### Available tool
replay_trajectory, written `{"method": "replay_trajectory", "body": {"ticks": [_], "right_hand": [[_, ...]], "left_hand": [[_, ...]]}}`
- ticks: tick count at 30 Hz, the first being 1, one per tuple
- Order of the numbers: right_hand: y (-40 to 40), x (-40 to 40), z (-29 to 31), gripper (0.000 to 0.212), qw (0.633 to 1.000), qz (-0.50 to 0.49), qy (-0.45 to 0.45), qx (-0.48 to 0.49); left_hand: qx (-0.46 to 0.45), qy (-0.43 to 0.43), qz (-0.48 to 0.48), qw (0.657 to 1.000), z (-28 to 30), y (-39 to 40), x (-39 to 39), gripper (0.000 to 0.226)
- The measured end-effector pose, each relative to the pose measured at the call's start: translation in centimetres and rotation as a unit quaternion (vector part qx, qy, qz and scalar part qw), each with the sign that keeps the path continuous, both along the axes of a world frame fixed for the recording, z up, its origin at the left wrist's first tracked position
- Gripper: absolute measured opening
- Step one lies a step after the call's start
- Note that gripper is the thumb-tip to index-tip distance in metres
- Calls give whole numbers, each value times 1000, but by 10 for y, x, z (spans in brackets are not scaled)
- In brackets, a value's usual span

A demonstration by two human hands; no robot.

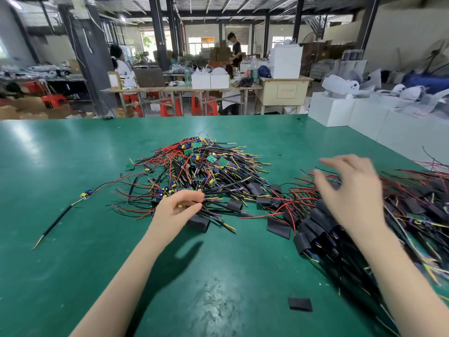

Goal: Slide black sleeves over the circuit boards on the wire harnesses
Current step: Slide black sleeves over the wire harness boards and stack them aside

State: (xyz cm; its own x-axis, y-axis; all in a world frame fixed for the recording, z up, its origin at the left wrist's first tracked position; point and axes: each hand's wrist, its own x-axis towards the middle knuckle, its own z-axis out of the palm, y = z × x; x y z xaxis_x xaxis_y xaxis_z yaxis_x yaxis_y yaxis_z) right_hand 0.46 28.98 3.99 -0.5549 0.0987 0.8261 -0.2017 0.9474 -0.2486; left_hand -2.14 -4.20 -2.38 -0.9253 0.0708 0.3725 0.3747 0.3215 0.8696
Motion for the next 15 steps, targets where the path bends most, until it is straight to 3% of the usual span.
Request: {"method": "replay_trajectory", "body": {"ticks": [3,7,15], "right_hand": [[-36,-5,-17,20,976,129,-157,80],[-60,-19,-58,35,910,57,-350,216],[-62,-18,-74,32,901,20,-339,268]], "left_hand": [[-157,46,117,979,-9,-9,-8,36],[-304,22,122,944,-24,-24,-15,46],[-369,43,142,918,-25,-25,-19,32]]}}
